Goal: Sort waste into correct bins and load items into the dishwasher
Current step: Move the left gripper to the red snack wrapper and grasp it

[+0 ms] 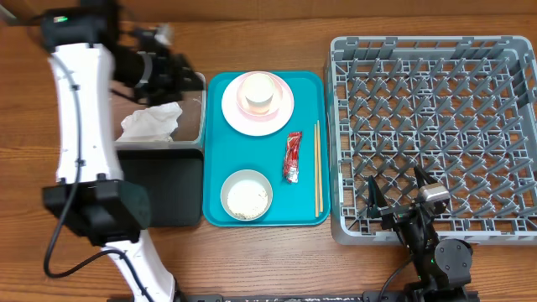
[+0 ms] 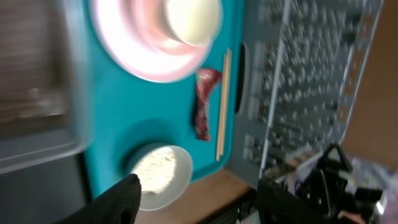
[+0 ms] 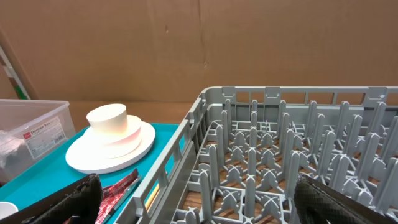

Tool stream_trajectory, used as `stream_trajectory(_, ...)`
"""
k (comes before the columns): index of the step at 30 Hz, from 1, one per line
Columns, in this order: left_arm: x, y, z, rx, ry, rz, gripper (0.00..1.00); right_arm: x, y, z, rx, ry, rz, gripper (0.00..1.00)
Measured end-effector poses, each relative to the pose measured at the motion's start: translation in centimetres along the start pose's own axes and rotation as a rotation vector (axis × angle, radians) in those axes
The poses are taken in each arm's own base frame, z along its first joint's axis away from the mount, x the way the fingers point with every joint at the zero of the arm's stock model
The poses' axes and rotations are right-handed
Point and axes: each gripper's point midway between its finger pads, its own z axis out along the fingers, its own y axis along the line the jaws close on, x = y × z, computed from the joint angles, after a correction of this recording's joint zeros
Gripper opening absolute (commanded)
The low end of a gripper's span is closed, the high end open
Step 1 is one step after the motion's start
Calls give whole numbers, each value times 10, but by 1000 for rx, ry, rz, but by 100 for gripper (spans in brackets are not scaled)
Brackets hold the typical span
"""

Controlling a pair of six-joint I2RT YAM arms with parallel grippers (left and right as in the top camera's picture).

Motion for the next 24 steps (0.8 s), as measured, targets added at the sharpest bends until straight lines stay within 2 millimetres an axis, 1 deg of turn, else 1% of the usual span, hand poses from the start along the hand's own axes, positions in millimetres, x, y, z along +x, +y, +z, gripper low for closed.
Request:
stream_trajectory(3,21,-38,35,0,103,99,56,0,0,0,0,0,0,100)
stream_trajectory(8,59,-87,78,-34,221,244,56,0,0,0,-1,0,0,100)
stream_trajectory(11,74,-100,95,-103,248,286,57,0,0,0,0,0,0,100)
stream_trajectory(13,80,-102,103,-174,252,297,61,0,0,0,0,0,0,100)
stream_trajectory(15,86,-102,108,-240,251,310,67,0,0,0,0,0,0,100)
stream_trajectory(16,88,-103,110,-266,249,319,68,0,0,0,0,0,0,100)
stream_trajectory(17,90,-104,113,-290,247,331,57,0,0,0,0,0,0,100)
stream_trajectory(19,95,-106,117,-326,245,342,24,0,0,0,0,-1,0,100)
stream_trajectory(20,98,-108,119,-340,247,360,4,0,0,0,0,0,0,100)
stream_trajectory(24,106,-115,126,-365,249,400,4,0,0,0,0,-1,0,100)
